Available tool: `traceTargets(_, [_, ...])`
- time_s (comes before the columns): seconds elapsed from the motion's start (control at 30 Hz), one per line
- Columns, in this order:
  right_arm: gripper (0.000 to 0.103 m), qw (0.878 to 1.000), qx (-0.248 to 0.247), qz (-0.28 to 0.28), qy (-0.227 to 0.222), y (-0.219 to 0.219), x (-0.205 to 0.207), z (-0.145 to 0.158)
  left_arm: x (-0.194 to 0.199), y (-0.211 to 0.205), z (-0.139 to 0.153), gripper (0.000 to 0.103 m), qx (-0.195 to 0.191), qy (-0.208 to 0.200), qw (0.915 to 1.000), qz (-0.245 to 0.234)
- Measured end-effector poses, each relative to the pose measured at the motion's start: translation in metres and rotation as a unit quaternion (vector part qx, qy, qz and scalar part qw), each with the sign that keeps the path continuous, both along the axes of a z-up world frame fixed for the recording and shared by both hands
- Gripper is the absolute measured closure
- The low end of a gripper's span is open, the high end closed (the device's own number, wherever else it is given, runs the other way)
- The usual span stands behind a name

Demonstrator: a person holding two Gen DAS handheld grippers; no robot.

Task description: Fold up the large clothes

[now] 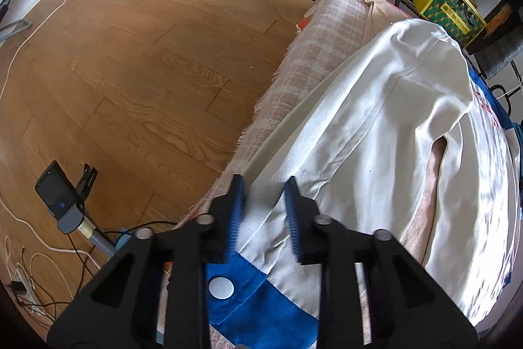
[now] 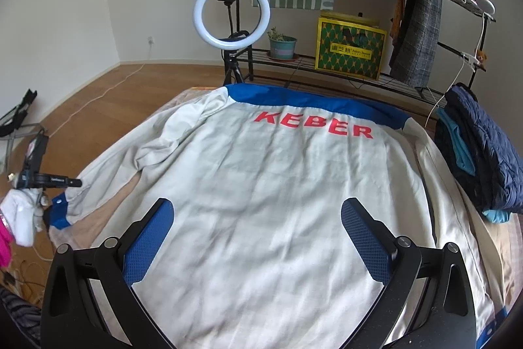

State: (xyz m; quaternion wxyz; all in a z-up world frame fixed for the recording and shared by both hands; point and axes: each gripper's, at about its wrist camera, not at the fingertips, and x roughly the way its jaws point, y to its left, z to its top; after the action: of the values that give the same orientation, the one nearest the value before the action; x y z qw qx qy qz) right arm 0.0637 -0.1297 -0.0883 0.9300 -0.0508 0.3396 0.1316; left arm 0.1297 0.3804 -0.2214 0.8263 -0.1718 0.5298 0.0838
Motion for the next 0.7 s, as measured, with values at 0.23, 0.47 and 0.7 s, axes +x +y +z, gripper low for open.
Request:
traceTargets(0.23, [0.001, 1.0, -0.004, -0.002, -0.004, 0.0, -0.001, 0.0, -0.001, -0.002, 0.006, 0.1, 0.009, -0.013, 0.9998, -0.009])
traceTargets(0.47, [0.002, 1.0, -0.004, -0.011, -0.002, -0.004, -0.002, 0.0, -0.007, -0.006, 0.025, 0.102, -0.003, -0.046, 0.9988, -0.019])
traceTargets(0.7, [0.004, 1.0, -0.003, -0.013, 0.003, -0.005, -0.002, 0.0, -0.011, -0.02, 0.051, 0.103, -0.01, -0.079, 0.9963, -0.031])
